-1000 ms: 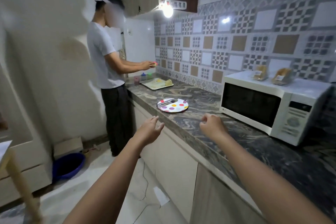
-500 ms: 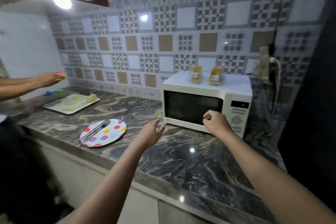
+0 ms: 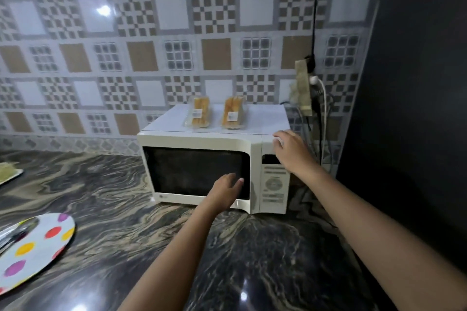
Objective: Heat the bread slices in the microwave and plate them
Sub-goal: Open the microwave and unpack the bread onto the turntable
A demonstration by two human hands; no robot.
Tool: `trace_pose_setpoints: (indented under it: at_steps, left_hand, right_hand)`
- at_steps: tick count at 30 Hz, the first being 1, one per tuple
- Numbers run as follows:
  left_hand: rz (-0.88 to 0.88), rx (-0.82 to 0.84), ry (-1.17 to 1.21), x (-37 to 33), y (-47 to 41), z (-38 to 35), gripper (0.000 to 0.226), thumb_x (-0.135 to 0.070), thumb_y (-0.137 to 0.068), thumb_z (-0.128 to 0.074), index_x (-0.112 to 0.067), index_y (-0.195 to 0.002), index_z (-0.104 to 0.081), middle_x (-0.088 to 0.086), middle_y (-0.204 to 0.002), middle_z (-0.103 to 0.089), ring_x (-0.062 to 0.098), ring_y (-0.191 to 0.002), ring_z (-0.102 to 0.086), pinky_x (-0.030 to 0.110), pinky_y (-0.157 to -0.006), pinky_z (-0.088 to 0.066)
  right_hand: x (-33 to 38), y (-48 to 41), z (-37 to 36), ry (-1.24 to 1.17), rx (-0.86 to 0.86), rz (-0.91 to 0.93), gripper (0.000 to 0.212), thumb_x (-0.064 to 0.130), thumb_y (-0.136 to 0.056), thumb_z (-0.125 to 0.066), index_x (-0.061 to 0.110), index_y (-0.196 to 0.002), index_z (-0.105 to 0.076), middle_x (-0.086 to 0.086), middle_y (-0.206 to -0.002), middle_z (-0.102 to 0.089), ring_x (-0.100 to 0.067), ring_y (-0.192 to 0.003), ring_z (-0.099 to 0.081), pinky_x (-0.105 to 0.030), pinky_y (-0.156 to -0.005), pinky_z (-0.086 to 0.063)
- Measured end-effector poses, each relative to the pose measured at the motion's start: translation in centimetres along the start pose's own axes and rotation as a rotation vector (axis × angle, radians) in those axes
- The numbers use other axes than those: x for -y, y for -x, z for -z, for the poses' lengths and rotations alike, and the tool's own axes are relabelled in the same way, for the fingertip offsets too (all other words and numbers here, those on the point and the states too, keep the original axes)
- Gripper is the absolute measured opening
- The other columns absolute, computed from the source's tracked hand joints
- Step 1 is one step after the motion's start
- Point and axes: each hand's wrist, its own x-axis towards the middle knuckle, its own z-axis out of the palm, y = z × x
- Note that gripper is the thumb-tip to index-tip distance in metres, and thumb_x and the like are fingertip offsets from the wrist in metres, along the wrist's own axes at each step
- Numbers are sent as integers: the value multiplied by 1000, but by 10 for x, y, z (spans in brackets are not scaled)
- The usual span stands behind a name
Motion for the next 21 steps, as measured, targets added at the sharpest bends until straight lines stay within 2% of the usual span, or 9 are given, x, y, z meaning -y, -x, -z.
trace_pose_setpoints:
  at_steps: [4, 6, 9, 12, 14, 18, 21]
  left_hand:
    - [-7, -19, 93, 7, -25, -28, 34, -30, -99, -39, -2, -102, -59, 18, -109, -63, 30, -104, -56, 36, -85, -41]
    - [-31, -81, 184, 6, -32, -38, 34, -26, -99, -39, 0, -97, -61, 15, -92, -65, 26, -87, -59, 33, -72, -40]
    - [-61, -157, 274, 0, -41, -48, 39, -25, -99, -40, 1, -78, -57, 7, -65, -56, 15, -59, -48, 28, -59, -33]
    - [-77, -229, 346, -1, -52, -59, 43, -30, -98, -41, 1, -71, -51, 17, -64, -54, 21, -60, -47, 40, -56, -41]
    - [-85, -265, 376, 2, -56, -66, 43, -30, -98, -41, -3, -65, -46, 13, -59, -49, 21, -58, -45, 42, -55, -40]
    - [-98, -301, 383, 5, -59, -73, 41, -30, -98, -42, -15, -61, -39, 0, -54, -42, 17, -54, -40, 34, -54, -32]
    - [-98, -296, 378, 6, -60, -73, 41, -31, -98, -41, -18, -60, -37, 0, -56, -43, 19, -56, -44, 39, -54, -36]
  right_hand:
    - [-8, -20, -21, 136, 8, 53, 42, 24, -101, -31, 7, -136, -46, -9, -145, -41, -22, -137, -32, -35, -112, -25]
    - [-12, -31, -33, 226, 27, 73, 44, 27, -102, -26, 10, -140, -39, -8, -150, -34, -20, -141, -24, -34, -115, -16]
    - [-22, -41, -50, 292, -54, 77, 47, 32, -102, -23, 12, -139, -42, -6, -148, -39, -19, -140, -30, -35, -115, -16]
    - [-22, -38, -62, 274, -256, 103, 53, 34, -97, -22, 7, -124, -59, -10, -130, -59, -24, -124, -53, -38, -106, -35]
    - [-24, -38, -68, 277, -355, 120, 51, 32, -94, -28, 6, -113, -67, -10, -117, -68, -25, -111, -62, -38, -97, -44]
    - [-25, -41, -69, 300, -370, 126, 45, 29, -93, -33, 7, -108, -70, -7, -111, -71, -23, -105, -65, -35, -91, -48]
    - [-25, -40, -71, 291, -402, 140, 44, 28, -93, -33, 7, -106, -70, -7, -109, -71, -23, -102, -66, -35, -88, -49]
